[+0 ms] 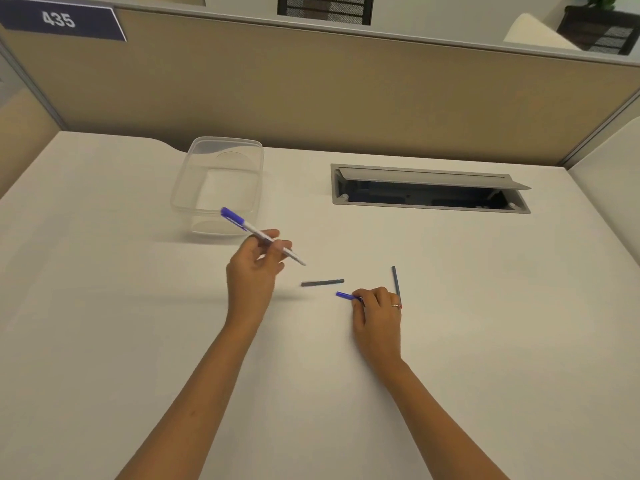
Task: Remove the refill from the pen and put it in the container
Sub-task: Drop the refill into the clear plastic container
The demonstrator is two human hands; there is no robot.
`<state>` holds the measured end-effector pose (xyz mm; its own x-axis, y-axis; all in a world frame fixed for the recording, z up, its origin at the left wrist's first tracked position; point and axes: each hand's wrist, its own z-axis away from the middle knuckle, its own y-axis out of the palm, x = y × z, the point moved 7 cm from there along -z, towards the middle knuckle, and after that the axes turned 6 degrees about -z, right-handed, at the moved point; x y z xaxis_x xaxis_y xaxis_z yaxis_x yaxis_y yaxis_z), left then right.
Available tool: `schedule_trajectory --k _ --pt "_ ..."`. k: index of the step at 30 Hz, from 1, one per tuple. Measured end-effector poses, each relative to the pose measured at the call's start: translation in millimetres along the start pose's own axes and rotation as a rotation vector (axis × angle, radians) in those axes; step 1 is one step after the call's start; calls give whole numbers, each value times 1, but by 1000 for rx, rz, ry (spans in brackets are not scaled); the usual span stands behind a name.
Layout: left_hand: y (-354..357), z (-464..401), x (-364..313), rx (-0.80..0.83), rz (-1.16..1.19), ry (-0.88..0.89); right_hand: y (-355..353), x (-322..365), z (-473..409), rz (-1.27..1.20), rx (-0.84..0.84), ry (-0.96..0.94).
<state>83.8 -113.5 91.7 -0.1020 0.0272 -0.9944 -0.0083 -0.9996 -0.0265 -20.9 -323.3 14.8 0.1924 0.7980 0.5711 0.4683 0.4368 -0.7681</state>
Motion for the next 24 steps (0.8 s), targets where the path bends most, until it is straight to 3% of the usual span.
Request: schedule_trajectory --k 12,17,21,24 --pt "-46 3 82 91 91 -473 -1 -3 2 -50 -10 71" --pt "-54 4 92 116 233 -525 -3 -3 2 -112 0 107" --pt "-58 7 93 127 313 -538 -3 -13 -8 -326 53 340" --pt "-60 9 94 129 359 -536 -6 -5 -21 -368 89 355"
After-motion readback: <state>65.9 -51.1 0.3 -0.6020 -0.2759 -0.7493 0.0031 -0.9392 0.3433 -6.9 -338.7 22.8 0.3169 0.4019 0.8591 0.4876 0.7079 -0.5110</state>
